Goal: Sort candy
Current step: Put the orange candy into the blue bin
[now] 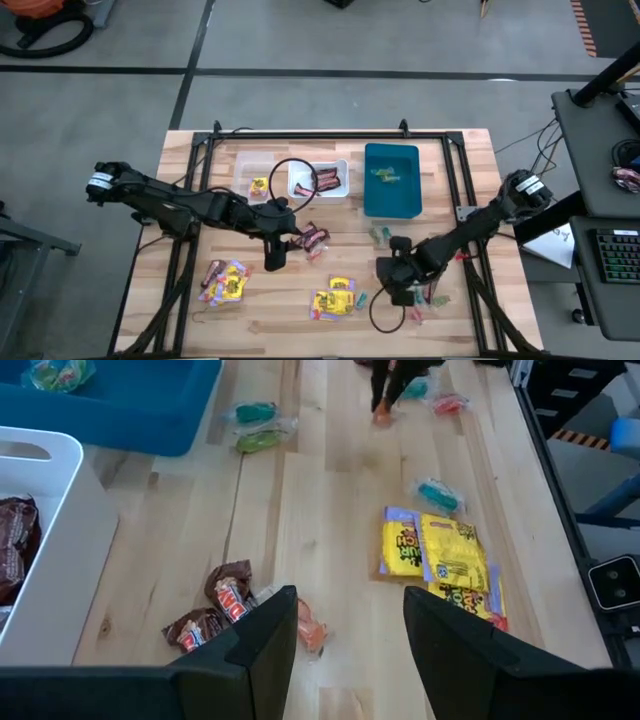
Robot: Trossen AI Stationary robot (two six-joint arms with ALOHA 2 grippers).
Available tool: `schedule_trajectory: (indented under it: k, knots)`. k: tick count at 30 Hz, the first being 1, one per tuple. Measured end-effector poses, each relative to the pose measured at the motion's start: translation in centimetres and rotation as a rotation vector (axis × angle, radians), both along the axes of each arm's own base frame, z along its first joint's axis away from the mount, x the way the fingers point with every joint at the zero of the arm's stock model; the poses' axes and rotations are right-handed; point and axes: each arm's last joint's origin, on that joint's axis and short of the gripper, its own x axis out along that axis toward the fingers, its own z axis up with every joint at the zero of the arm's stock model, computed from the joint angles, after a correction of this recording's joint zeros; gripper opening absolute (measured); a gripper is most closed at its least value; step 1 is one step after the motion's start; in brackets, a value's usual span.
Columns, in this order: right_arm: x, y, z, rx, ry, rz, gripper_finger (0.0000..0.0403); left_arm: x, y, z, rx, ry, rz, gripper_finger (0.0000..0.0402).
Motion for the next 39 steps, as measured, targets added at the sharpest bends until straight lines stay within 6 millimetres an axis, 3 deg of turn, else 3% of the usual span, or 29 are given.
schedule_trajectory:
  k: [9, 14, 18, 25, 30, 34, 39]
  knots:
    - [4.5, -3.9, 5.4, -0.072, -0.198, -0.063, 0.0018, 0.0, 0.1, 0.0, 0.024, -0.003, 0.027, 0.0168]
    - [5.6, -8.5, 7.7, -0.16, -0.156, -0.091, 0.0018, -0.1, 0.2, -0.1, 0.031, 0.008, 0.032, 0.0168]
    - [5.4, -13.3, 8.7, -0.292, -0.067, -0.175, 0.0018, -0.1, 0.2, -0.2, 0.026, 0.019, 0.039, 0.0168]
    - [2.6, -22.7, 7.9, -0.36, 0.175, -0.244, 0.0018, -0.1, 0.2, -0.2, 0.026, 0.018, 0.04, 0.0168]
    - [-0.1, -28.2, 6.4, -0.35, 0.25, -0.343, 0.0018, -0.1, 0.2, -0.2, 0.027, 0.018, 0.042, 0.0168]
    - [-2.0, -31.0, 5.0, -0.337, 0.263, -0.429, 0.0018, -0.1, 0.2, -0.2, 0.035, 0.017, 0.041, 0.0168]
    - [-3.2, -32.2, 3.5, -0.258, 0.231, -0.479, 0.0046, -0.1, 0.2, -0.2, 0.035, 0.017, 0.041, 0.0168]
